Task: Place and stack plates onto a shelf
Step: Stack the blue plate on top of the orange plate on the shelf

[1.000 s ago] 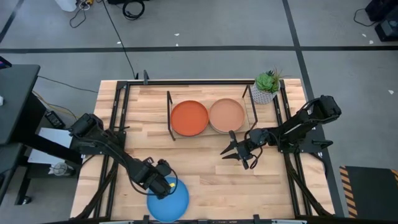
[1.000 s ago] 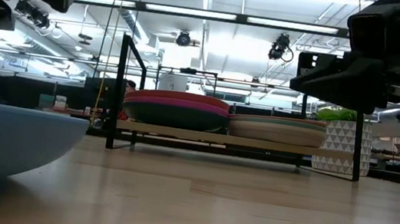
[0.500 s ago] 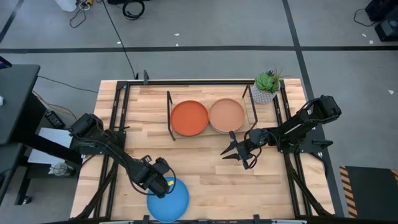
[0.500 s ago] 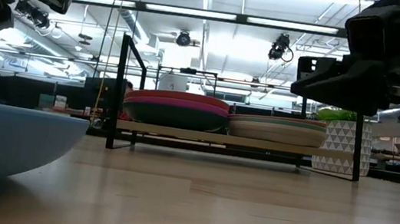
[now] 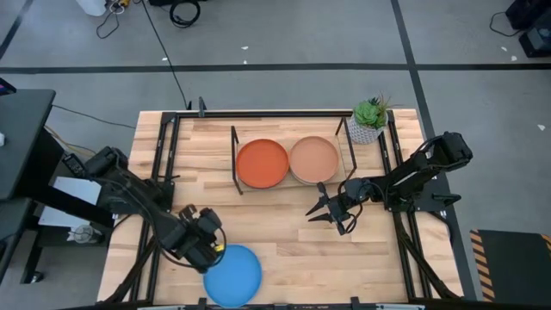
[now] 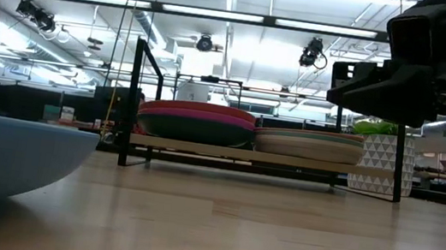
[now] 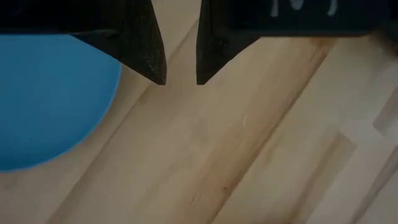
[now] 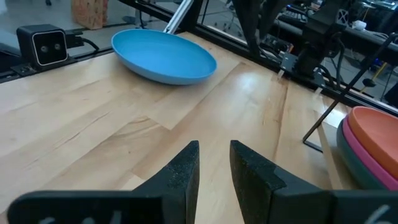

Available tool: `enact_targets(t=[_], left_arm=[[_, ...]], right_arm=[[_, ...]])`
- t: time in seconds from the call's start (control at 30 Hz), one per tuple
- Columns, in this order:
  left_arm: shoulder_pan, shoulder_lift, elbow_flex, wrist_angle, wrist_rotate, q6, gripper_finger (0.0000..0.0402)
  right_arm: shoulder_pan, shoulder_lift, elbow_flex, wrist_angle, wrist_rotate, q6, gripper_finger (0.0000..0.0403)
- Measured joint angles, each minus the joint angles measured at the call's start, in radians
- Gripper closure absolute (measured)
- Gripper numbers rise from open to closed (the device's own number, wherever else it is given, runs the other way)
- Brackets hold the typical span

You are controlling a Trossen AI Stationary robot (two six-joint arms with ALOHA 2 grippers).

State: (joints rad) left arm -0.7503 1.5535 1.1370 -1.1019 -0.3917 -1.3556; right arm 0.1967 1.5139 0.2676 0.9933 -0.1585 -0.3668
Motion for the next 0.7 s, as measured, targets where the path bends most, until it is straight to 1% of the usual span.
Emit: enact_targets(t=[0.1, 0.17, 0.33, 0.43, 0.53, 0.63, 0.7], left_arm=[[-0.007, -0.009, -0.002, 0.005, -0.028, -0.003, 0.0308], [-0.007, -0.013, -0.028, 0.06, -0.041, 0.002, 0.0308], [-0.011, -0.07, -0.213, 0.359, -0.048, 0.043, 0.0309], [-0.022, -0.151, -0.328, 0.417, -0.051, -0.024, 0.0309], [-0.028, -0.218, -0.427, 0.587, -0.052, -0.06, 0.0309], [-0.028, -0.239, -0.493, 0.771, -0.049, -0.039, 0.0308], [-0.026, -0.239, -0.507, 0.824, -0.049, -0.023, 0.0308]], right_arm=[[0.0, 0.0, 0.0, 0.0, 0.0, -0.001, 0.0307], [0.0, 0.0, 0.0, 0.0, 0.0, -0.001, 0.0307], [0.0, 0.0, 0.0, 0.001, 0.0, -0.002, 0.0307], [0.0, 0.0, 0.0, 0.005, -0.001, -0.002, 0.0307], [0.0, 0.0, 0.0, 0.005, -0.001, -0.002, 0.0307], [0.0, 0.0, 0.0, 0.0, 0.0, -0.002, 0.0307], [0.0, 0.0, 0.0, 0.001, -0.001, -0.001, 0.0307]])
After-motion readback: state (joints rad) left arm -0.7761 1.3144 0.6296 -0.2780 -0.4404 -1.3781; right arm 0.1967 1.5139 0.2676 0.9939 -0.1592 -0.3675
